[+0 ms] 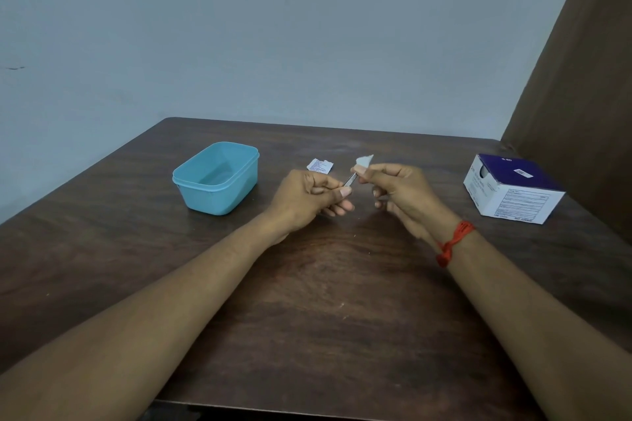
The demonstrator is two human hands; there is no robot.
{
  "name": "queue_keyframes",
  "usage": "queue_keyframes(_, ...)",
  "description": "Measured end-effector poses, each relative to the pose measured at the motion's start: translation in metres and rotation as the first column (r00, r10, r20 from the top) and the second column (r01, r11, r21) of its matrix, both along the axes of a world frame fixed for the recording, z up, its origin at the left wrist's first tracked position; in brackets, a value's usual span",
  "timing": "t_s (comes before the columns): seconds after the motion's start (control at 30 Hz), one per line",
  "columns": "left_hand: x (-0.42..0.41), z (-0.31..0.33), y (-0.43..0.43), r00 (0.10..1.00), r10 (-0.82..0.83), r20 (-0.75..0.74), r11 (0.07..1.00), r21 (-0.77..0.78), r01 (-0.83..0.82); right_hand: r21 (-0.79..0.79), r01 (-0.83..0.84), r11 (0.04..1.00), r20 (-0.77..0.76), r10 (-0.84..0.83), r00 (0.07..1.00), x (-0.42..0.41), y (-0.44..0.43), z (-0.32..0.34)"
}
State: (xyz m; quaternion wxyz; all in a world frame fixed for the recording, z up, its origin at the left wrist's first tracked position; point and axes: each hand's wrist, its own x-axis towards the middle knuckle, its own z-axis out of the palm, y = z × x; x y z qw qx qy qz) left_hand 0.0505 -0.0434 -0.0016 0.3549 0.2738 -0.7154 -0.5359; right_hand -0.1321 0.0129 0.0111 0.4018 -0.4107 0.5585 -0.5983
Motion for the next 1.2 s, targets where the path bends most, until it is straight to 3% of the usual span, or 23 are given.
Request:
queue_keyframes(0.1, 0.0011, 0.0003, 0.0007, 1.000, -0.004, -0.003, 1.000, 0.000, 0.004, 0.050, -0.093, 0.994, -0.036, 0.095, 0.995, 0.0013, 0.0028, -0.0021)
queue_keyframes(0.33, 0.0006, 0.0030, 0.0019, 1.000, -0.001, 0.012, 1.000, 0.015, 0.000, -0.025, -0.013, 1.000, 0.036, 0.014, 0.999, -0.0012, 0.0005, 0.0030)
queue_keyframes(0.5, 0.0027, 0.0025, 0.0025, 0.999, 0.033, 0.007, 0.999, 0.004, -0.033, 0.060, -0.109, 0.992, -0.049, 0.112, 0.993, 0.0001, 0.0037, 0.0018)
queue_keyframes(0.63, 0.0016, 0.0036, 0.0030, 0.995, 0.095, 0.009, 0.995, -0.019, -0.095, 0.021, -0.086, 0.996, -0.069, 0.087, 0.994, 0.0016, 0.0027, 0.0024)
queue_keyframes(0.9, 0.0006, 0.0031, 0.0038, 0.941, 0.328, 0.086, 0.889, -0.365, -0.276, 0.021, 0.018, 1.000, -0.077, -0.017, 0.997, 0.0077, -0.0007, 0.0008)
queue_keyframes(1.07, -0.0014, 0.0038, 0.0040, 0.922, 0.366, 0.128, 0.862, -0.420, -0.284, -0.006, 0.121, 0.993, -0.005, -0.121, 0.993, 0.0033, -0.0017, 0.0049)
queue_keyframes(1.2, -0.0015, 0.0020, 0.0039, 0.915, 0.379, 0.138, 0.857, -0.426, -0.291, 0.065, 0.077, 0.995, -0.030, -0.075, 0.997, 0.0055, -0.0006, 0.0024)
